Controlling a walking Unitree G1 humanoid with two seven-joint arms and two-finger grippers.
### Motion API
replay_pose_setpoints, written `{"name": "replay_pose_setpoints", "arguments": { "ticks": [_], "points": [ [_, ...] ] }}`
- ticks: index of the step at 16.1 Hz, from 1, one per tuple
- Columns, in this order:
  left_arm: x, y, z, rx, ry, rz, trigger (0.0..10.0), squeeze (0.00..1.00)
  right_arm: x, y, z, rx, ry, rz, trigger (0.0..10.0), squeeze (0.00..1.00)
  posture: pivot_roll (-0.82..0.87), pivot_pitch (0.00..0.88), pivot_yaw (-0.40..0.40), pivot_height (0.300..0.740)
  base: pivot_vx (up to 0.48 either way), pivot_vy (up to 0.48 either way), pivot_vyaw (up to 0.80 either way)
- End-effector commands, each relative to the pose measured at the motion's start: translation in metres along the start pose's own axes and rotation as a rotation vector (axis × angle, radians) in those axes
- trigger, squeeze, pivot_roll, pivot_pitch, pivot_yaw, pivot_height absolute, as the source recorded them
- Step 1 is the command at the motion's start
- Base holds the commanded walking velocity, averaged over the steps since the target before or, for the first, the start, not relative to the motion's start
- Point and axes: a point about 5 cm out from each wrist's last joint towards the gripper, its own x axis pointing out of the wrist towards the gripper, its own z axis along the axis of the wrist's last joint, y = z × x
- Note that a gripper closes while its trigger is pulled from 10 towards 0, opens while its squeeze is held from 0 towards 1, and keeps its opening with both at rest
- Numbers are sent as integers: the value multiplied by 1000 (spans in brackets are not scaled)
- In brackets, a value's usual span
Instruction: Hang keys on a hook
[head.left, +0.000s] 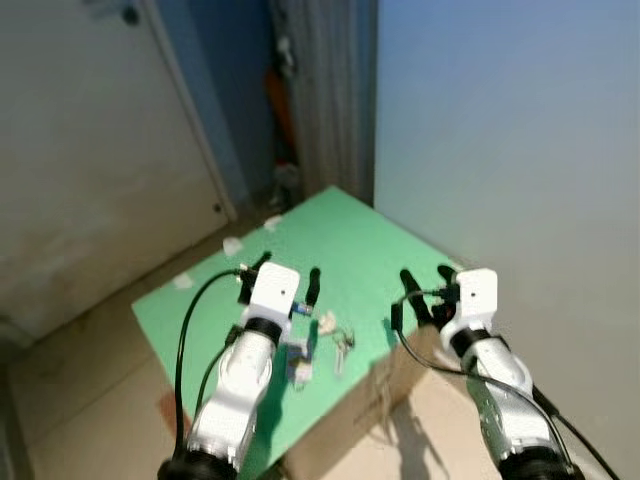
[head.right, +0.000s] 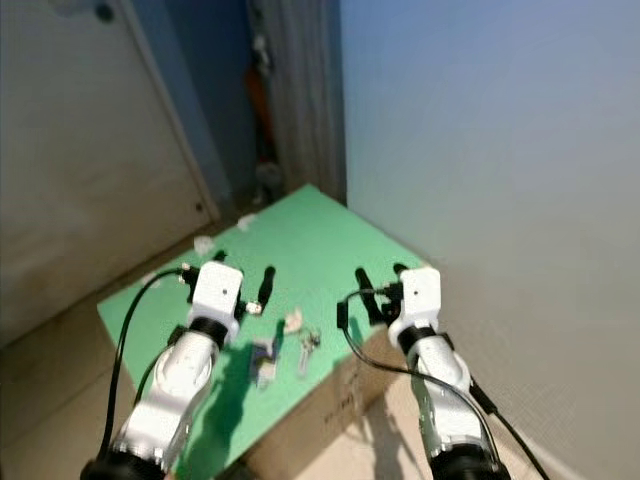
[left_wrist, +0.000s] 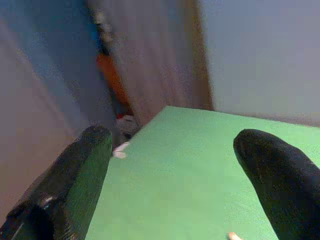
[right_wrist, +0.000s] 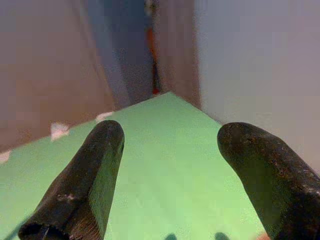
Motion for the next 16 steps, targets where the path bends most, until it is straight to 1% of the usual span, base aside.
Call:
{"name": "replay_pose_setpoints", "arguments": {
  "ticks": [1,5,8,10,11,13,15,16],
  "points": [
    [-7,11,-11,6,48,39,10000,0,4,11,2,8,-9,38,10000,0,-210,0,109,740,0,0,731],
    [-6,8,-10,-3,48,29,10000,0,2,9,0,6,-3,36,10000,0,-213,0,111,740,0,0,714],
    [-4,6,-8,4,46,21,10000,0,3,5,-2,10,18,9,10000,0,-212,0,108,740,0,0,715],
    [-2,8,-8,18,56,24,10000,0,3,4,-2,6,23,16,10000,0,-210,0,102,740,0,0,0],
    [-2,8,-8,12,52,28,10000,0,3,4,-3,4,23,17,10000,0,-209,0,100,740,0,0,0],
    [1,7,-3,44,35,41,10000,0,4,5,-2,1,22,24,10000,0,-210,0,98,740,0,-420,0],
    [1,8,-4,13,45,67,10000,0,5,7,-1,-1,19,30,10000,0,-212,0,98,740,338,-334,0],
    [1,8,-5,33,46,71,10000,0,5,7,-2,-1,20,33,10000,0,-210,0,98,740,382,-285,0]
  ]
}}
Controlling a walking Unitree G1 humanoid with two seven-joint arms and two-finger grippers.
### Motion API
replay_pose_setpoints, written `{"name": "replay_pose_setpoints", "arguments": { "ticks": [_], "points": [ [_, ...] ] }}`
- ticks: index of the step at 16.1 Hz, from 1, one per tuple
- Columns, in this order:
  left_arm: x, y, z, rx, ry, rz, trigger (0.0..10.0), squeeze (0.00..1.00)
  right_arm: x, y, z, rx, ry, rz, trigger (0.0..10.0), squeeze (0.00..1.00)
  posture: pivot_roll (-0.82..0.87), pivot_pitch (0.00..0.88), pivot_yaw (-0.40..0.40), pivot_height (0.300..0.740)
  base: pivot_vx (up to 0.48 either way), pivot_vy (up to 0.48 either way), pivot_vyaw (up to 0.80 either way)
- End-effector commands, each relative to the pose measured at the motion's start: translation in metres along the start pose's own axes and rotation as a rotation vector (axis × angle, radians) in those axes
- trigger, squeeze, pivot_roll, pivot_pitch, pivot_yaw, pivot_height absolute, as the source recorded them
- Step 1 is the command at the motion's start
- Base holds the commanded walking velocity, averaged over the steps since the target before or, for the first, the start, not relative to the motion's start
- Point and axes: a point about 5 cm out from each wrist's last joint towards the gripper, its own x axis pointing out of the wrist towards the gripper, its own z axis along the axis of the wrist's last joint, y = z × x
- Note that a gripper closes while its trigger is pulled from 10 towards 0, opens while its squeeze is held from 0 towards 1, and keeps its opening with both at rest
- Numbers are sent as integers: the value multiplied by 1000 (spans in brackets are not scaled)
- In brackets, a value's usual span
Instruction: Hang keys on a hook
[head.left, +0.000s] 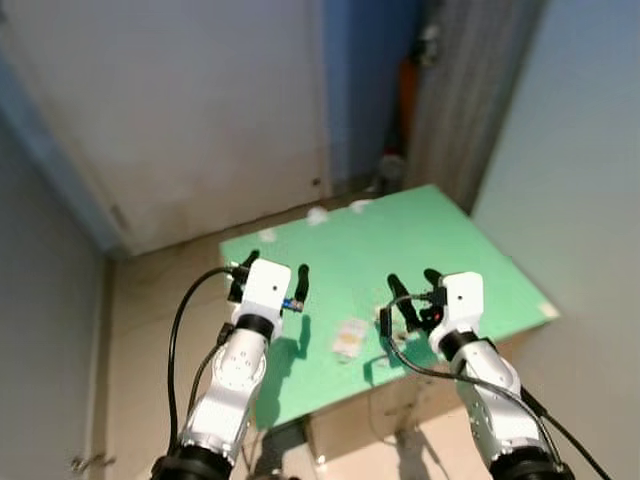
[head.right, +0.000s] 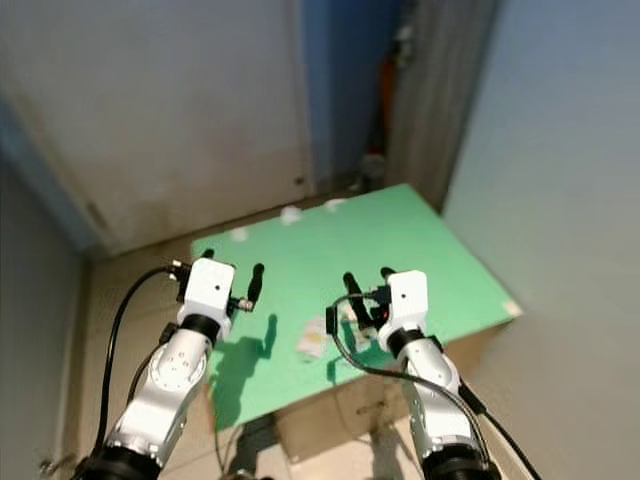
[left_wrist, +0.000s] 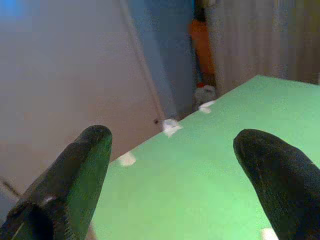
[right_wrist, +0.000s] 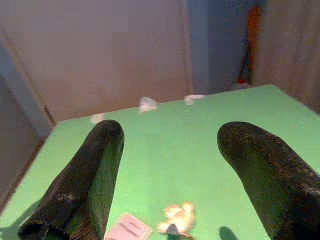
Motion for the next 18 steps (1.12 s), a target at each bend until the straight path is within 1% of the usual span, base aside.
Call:
{"name": "replay_pose_setpoints", "arguments": {
  "ticks": [1,3,5,8,10,11,12,15,18],
  "points": [
    [2,0,3,14,-3,9,10000,0,2,0,2,-4,-2,6,10000,0,-210,0,98,740,382,-285,0],
    [2,2,2,24,-3,21,10000,0,1,2,1,-2,1,11,10000,0,-206,0,99,740,369,-302,0],
    [1,1,2,34,-2,19,10000,0,1,3,0,1,3,17,10000,0,-204,0,100,740,336,-339,0],
    [1,-3,1,8,0,6,10000,0,1,4,-1,4,8,25,10000,0,-202,0,100,740,330,-339,0],
    [2,-3,2,11,2,9,10000,0,1,3,-1,3,10,28,10000,0,-202,0,97,740,0,-120,0],
    [3,-5,1,-3,14,-4,10000,0,0,3,-2,1,15,32,10000,0,-204,0,97,740,0,0,0],
    [5,-9,-2,1,49,-27,10000,0,0,4,-2,2,17,38,10000,0,-203,0,96,740,0,0,0],
    [12,-22,7,-12,39,-84,10000,0,0,5,-3,-10,34,62,10000,0,-203,0,87,740,0,0,0],
    [22,-25,7,-74,95,-73,10000,0,-5,3,-6,-24,58,75,10000,0,-220,3,81,740,0,0,0]
  ]
}}
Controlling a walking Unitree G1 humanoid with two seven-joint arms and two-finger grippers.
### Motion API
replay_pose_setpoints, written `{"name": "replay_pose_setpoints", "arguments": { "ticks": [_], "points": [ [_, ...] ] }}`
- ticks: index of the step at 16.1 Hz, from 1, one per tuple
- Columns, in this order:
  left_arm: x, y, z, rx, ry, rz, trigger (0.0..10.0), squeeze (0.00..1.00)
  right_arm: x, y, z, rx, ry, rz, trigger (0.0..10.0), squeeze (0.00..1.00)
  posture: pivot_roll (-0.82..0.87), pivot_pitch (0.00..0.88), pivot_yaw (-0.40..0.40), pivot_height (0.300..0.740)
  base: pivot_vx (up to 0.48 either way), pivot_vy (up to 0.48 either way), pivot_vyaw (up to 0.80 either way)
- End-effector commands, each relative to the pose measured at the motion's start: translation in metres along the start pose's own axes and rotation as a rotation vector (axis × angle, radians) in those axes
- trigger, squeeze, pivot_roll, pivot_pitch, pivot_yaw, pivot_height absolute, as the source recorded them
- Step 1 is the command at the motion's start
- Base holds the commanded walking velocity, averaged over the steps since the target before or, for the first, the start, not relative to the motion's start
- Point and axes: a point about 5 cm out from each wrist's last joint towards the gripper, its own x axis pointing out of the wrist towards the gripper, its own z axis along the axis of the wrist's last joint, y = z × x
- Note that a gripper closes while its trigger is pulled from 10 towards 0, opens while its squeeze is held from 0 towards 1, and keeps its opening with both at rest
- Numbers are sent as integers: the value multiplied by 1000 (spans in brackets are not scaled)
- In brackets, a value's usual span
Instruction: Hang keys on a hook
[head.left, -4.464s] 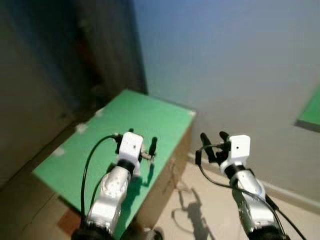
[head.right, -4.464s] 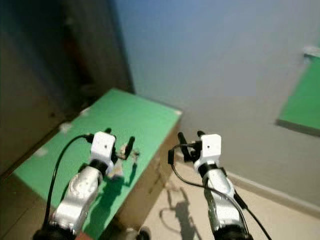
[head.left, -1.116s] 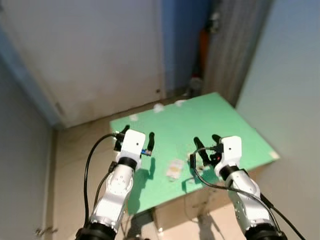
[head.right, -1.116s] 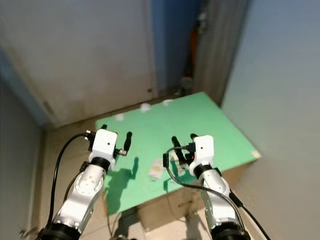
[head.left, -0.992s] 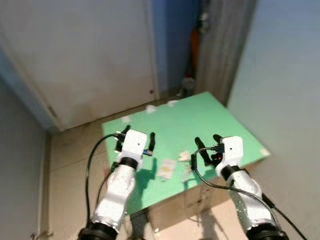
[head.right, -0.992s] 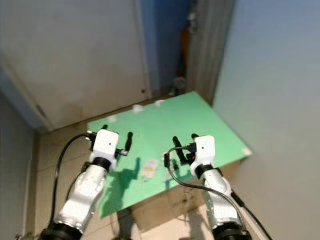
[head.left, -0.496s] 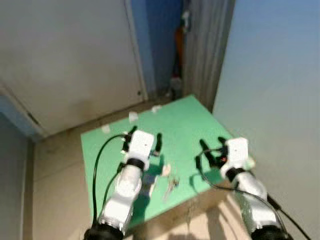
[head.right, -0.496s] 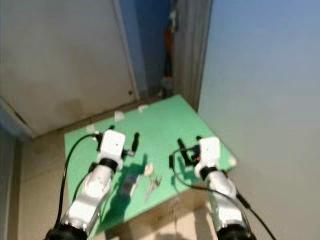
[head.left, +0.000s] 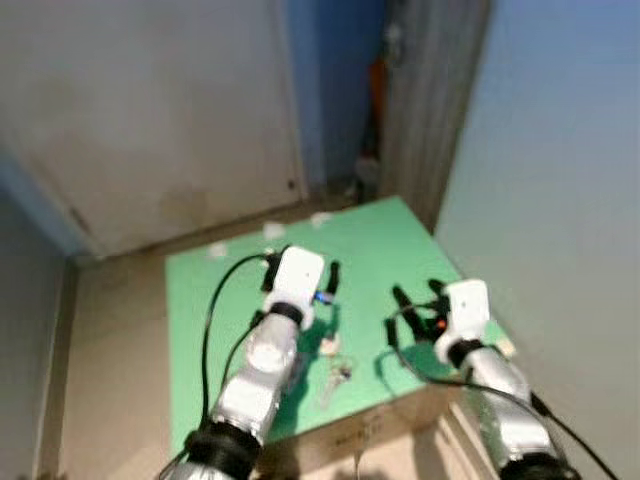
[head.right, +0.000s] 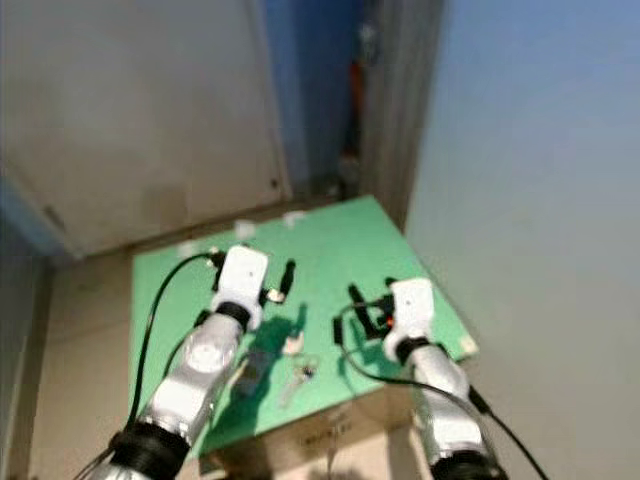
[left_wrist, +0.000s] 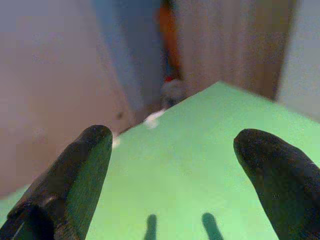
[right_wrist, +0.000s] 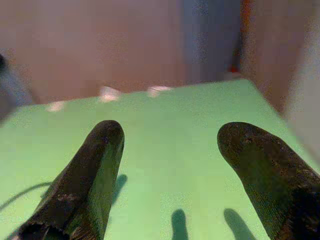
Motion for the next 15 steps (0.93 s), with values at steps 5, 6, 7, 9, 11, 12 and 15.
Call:
{"name": "replay_pose_setpoints", "arguments": {
  "ticks": [5,6,7,9,11,12,15],
  "points": [
    [8,0,-10,-65,98,97,10000,0,-15,-14,8,-58,17,32,10000,0,-288,49,47,740,0,0,0],
    [9,-6,-11,-54,108,80,10000,0,-21,-20,11,-70,22,24,10000,0,-304,64,33,740,0,0,0],
    [9,-5,-12,-29,112,93,10000,0,-26,-21,12,-72,25,25,10000,0,-319,80,26,740,0,0,0],
    [10,13,-22,46,179,235,10000,0,-43,-23,14,-77,44,38,10000,0,-346,117,15,740,0,0,0],
    [11,18,-30,51,236,254,10000,0,-56,-27,11,-78,83,35,10000,0,-363,137,12,740,0,0,0],
    [12,15,-34,57,272,238,10000,0,-61,-28,10,-79,97,28,10000,0,-376,145,14,740,0,0,0],
    [11,3,-47,23,380,202,10000,0,-71,-28,12,-72,115,6,10000,0,-408,153,25,740,0,0,0]
  ]
}}
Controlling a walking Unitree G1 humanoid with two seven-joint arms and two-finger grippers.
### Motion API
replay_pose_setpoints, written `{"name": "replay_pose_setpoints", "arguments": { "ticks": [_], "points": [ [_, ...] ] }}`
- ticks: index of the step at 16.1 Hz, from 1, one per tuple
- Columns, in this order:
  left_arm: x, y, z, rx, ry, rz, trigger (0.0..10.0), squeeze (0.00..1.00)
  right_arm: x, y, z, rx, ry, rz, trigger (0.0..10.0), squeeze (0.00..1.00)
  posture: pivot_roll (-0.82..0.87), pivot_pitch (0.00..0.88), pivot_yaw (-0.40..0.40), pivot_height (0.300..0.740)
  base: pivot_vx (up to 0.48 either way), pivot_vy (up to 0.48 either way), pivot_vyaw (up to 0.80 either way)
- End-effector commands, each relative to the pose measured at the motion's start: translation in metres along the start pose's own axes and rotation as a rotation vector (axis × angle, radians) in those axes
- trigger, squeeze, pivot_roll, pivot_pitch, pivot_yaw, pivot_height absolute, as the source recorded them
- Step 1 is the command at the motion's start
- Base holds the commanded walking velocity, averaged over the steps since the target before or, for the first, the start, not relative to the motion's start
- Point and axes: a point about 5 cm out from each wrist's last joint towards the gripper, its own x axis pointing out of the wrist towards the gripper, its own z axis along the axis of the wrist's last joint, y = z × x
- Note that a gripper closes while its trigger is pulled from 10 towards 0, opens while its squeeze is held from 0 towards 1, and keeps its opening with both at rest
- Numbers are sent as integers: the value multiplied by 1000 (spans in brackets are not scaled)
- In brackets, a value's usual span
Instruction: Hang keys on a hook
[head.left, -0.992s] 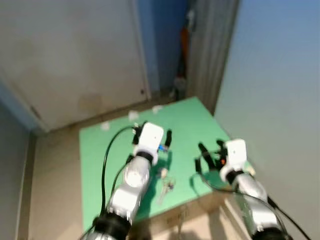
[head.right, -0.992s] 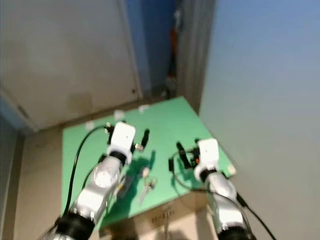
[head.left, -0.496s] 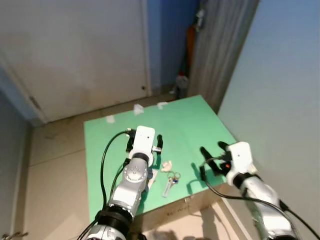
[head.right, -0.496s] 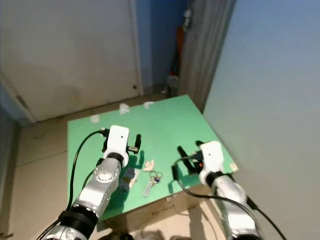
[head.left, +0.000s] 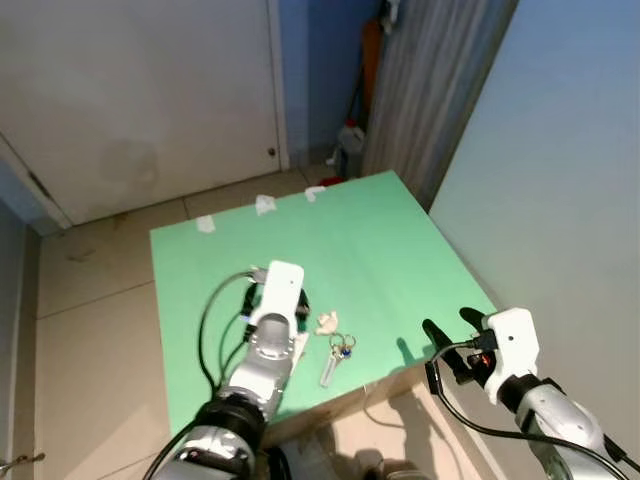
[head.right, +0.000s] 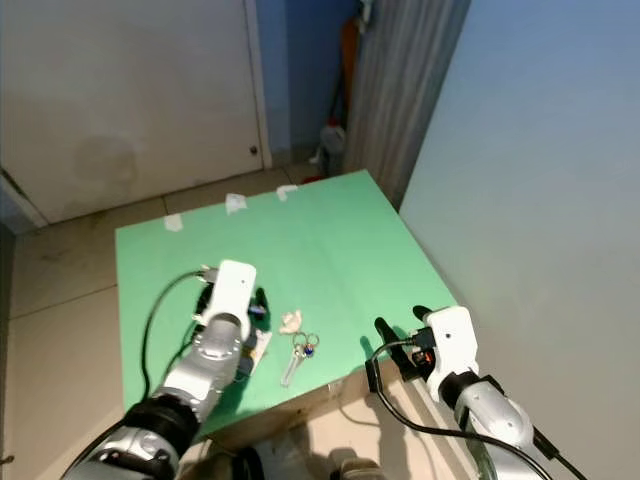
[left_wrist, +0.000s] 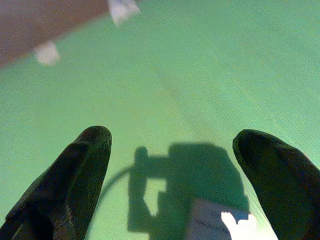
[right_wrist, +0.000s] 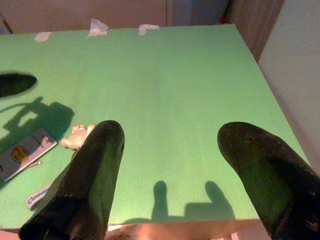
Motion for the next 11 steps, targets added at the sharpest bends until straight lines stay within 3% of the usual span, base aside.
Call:
{"name": "replay_pose_setpoints", "arguments": {
  "ticks": [1,8,11],
  "points": [
    [-1,-5,-7,-7,55,-2,10000,0,-5,-2,1,5,10,-17,10000,0,-413,151,31,740,0,0,0],
    [-11,-20,-24,-6,129,15,10000,0,-9,5,-5,26,54,-8,10000,0,-399,137,33,740,0,0,0],
    [-16,-19,-32,-28,154,45,10000,0,-10,7,-8,25,71,12,10000,0,-387,140,25,740,0,0,0]
  ]
}}
